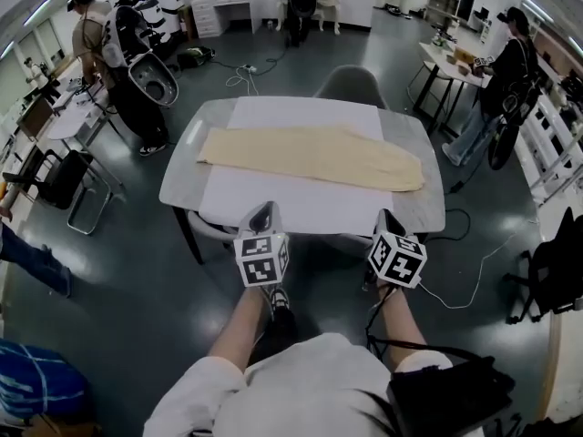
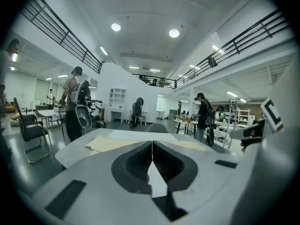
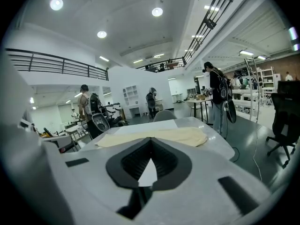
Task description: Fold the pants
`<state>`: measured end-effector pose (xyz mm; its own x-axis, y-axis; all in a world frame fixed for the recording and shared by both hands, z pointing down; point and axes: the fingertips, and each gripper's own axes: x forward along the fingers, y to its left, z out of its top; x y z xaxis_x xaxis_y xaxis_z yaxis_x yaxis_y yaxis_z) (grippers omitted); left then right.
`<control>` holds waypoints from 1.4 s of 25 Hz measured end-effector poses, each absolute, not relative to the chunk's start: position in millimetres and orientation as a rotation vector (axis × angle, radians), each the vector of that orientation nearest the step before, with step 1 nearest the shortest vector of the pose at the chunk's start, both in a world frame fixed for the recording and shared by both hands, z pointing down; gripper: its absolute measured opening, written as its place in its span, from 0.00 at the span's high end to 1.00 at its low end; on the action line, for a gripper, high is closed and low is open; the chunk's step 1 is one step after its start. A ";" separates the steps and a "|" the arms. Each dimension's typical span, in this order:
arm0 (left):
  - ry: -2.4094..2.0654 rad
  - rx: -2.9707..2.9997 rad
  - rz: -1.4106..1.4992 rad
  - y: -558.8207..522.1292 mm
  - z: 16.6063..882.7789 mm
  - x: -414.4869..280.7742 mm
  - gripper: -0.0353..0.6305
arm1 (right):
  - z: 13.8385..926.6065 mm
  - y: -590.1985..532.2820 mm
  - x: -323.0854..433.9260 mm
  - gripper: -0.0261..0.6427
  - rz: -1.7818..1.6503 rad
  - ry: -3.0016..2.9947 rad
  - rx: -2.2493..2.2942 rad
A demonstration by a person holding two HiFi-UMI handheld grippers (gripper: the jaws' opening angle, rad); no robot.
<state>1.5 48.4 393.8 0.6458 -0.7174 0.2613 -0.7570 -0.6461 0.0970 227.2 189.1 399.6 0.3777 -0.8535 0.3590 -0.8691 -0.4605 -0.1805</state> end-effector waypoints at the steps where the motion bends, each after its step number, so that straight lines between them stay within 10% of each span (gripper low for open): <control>1: -1.203 2.667 0.293 33.6 395.8 7.1 0.93 | 399.4 175.3 231.3 0.97 0.631 -1.605 2.576; 18: -1.059 2.725 0.265 -209.1 379.6 83.6 0.93 | 373.5 -37.9 296.8 0.97 0.594 -1.458 2.671; 35: -0.942 2.673 0.354 -224.5 421.9 160.9 0.93 | 402.8 -41.2 360.7 0.97 0.674 -1.306 2.649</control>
